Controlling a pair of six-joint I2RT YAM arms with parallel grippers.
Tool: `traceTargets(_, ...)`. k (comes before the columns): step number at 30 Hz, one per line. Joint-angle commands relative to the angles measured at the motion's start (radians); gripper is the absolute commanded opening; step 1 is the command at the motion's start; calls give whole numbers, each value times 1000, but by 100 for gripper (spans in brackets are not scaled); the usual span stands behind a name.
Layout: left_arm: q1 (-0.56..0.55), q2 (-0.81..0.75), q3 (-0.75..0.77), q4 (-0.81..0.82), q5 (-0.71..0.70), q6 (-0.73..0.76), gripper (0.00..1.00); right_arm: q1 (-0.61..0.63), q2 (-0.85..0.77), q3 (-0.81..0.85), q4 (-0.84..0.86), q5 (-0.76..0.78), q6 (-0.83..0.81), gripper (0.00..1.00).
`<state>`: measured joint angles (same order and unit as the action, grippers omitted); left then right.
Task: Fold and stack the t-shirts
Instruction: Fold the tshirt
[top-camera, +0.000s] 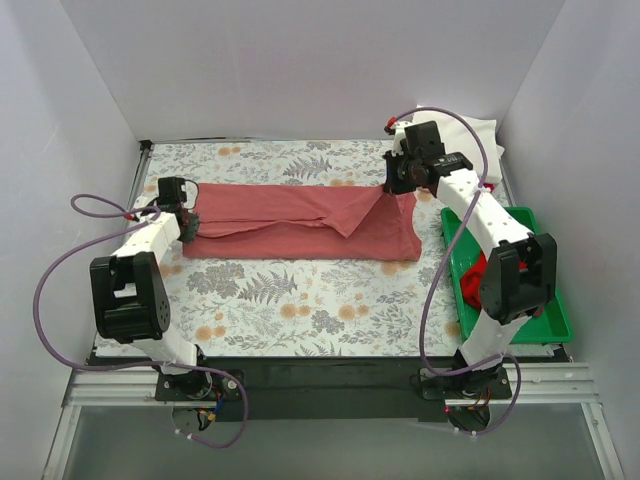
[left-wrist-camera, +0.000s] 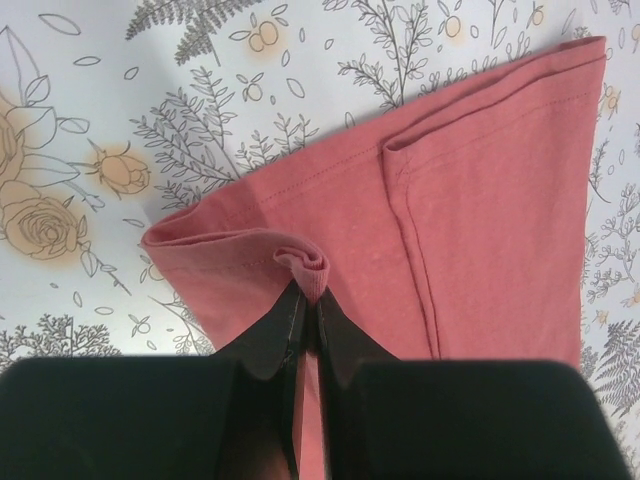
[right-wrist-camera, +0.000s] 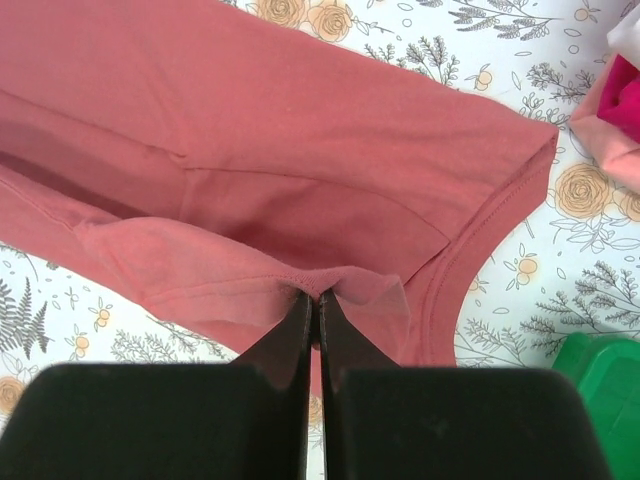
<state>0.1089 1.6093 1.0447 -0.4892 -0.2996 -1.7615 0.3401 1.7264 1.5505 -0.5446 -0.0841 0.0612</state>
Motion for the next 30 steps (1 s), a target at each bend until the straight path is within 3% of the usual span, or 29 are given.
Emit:
traceTargets(1, 6, 9, 54, 24, -36, 19, 0, -23, 63, 85, -15, -32, -29, 1)
traceTargets(6, 8, 92, 92, 49, -26, 43, 3, -35, 183, 177, -28, -63, -35, 1)
traceTargets(8, 6, 145, 124, 57, -26, 54, 9, -42, 254, 242, -34, -37, -20, 1)
traceTargets(9, 8, 164, 142, 55, -23, 59, 27, -47, 278, 272, -34, -33, -20, 1)
traceTargets(10, 9, 182, 171, 52, -27, 68, 35, -53, 330, 301, -34, -29, -18, 1)
traceTargets(11, 12, 199, 192, 48, -32, 66, 36, -56, 358, 372, -38, -25, -15, 1)
traceTargets(12, 18, 227, 213, 35, -47, 65, 45, -61, 408, 407, -49, -29, -15, 5)
traceTargets(14, 43, 244, 280, -14, -26, 59, 64, -65, 443, 472, -70, -43, -34, 29)
traceTargets(15, 52, 241, 299, -23, -7, 72, 89, -66, 446, 500, -78, -72, -52, 44)
traceTargets(18, 52, 210, 347, -43, 11, 86, 90, -66, 398, 446, -68, -97, -58, 61)
traceTargets(19, 52, 178, 341, -42, 42, 86, 90, -64, 357, 419, -64, -100, -58, 82)
traceTargets(23, 41, 83, 240, 20, 155, 129, 91, -61, 230, 196, -2, -187, -8, 91)
traceTargets(24, 25, 69, 194, 58, 169, 141, 92, -56, 175, 137, 29, -262, 3, 98)
traceTargets(28, -24, 37, 108, 124, 232, 181, 92, 9, 90, -165, 199, -376, 51, 98)
traceTargets(30, -60, 50, 80, 168, 261, 203, 93, 33, 85, -213, 285, -423, 83, 98)
